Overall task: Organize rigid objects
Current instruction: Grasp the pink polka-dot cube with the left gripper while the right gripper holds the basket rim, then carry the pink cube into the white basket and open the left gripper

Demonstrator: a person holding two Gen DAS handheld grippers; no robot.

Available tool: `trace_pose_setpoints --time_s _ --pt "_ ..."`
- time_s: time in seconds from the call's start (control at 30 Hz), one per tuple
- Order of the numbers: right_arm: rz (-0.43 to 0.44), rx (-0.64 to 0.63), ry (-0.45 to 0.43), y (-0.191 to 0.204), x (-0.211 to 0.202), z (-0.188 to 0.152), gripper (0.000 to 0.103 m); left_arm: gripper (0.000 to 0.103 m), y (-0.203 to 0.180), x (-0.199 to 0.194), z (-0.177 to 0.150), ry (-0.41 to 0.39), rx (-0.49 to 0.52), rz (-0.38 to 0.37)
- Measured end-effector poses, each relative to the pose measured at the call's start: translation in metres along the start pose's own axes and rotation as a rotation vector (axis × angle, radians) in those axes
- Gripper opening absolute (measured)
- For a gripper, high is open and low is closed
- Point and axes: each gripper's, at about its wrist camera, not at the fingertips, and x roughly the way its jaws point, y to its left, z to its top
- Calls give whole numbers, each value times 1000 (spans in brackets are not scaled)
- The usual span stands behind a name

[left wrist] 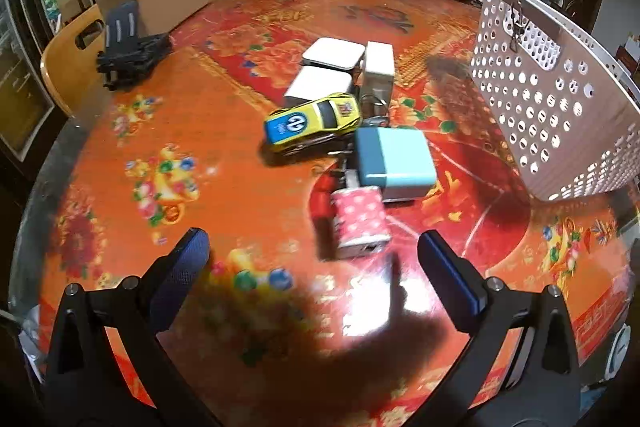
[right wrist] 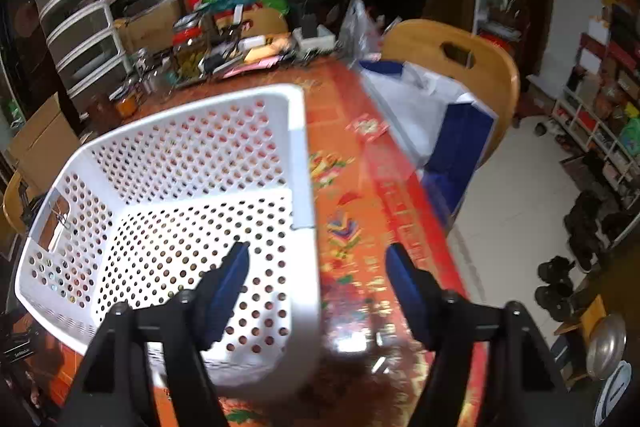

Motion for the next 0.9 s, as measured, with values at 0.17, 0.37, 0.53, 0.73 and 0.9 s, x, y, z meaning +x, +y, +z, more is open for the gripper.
trace_pose_setpoints --time_s 0.17,0.37,0.53,0.73,0.9 --pt "19 2 12 7 11 3 19 102 -16 6 5 0 29 35" --pt "16 1 7 14 15 4 14 61 -20 13 10 17 22 51" --pt "16 3 9 13 16 5 14 25 -27 10 12 8 37 28" --pt "8 1 4 14 16 5 14 25 -30 1 9 -8 43 39" --pt "3 -7 3 15 16 5 14 25 -32 -35 17 -83 69 84"
